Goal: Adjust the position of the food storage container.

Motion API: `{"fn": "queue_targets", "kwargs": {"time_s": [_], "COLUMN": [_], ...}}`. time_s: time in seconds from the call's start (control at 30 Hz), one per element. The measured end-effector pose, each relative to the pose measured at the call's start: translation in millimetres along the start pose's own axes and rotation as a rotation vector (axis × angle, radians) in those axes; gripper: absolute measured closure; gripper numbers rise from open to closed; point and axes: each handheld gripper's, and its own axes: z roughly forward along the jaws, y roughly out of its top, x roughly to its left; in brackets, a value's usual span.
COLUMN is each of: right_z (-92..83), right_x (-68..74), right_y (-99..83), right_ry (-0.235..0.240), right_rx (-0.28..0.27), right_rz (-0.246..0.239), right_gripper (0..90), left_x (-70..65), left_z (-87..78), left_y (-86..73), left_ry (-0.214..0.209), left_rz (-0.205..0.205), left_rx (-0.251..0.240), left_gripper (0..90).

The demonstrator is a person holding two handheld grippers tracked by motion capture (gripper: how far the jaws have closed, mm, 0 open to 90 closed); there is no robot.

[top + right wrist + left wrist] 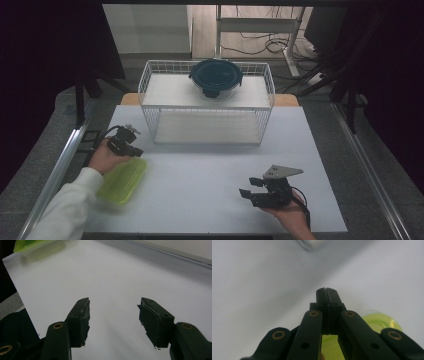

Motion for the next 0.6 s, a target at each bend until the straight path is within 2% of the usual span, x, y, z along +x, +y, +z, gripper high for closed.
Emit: {"fn": "queue_targets", "kwargs": {"time_s": [0.03,0.1,0.2,0.3,0.4,0.47,0.5,0.53,0.57,0.6], "right_z": [0.0,0.4,1.4,1.5,0.8,0.8,0.7,0.6,0.6,0.9], "right_x": [1.2,2.3,2.6,1.9,0.6,0.0,-0.8,-0.9,-0.9,-0.4], "right_y": [0.5,1.4,2.2,1.9,1.0,0.6,0.0,0.0,0.0,0.2], "right_ry": [0.003,0.005,0.005,0.004,0.004,0.004,0.001,0.001,0.001,-0.001], "right_rx": [-0.001,-0.001,-0.001,0.001,0.003,0.003,0.004,0.005,0.005,0.005], "right_rz": [0.000,-0.009,-0.005,-0.003,-0.001,0.001,0.005,0.005,0.005,0.004], "right_gripper": [41.3,41.3,41.3,41.3,41.3,41.3,41.3,41.3,41.3,41.3], "left_x": [-11.5,-19.7,-20.8,-11.1,0.1,3.2,12.4,16.5,16.5,23.3], "left_z": [-0.3,-3.3,-15.7,-38.5,-57.1,-60.5,-67.0,-67.7,-67.7,-65.2], "left_y": [-4.3,-6.4,-8.4,-18.1,-35.1,-39.8,-54.5,-60.6,-60.6,-71.2], "left_ry": [-0.004,0.002,0.014,0.025,0.069,0.078,0.104,0.105,0.105,0.104], "left_rz": [0.026,0.042,0.031,-0.046,-0.098,-0.112,-0.153,-0.174,-0.174,-0.202], "left_rx": [0.004,-0.005,-0.050,-0.108,-0.125,-0.124,-0.120,-0.119,-0.119,-0.113], "left_gripper": [90.0,90.0,90.0,90.0,90.0,90.0,90.0,90.0,90.0,90.0]}}
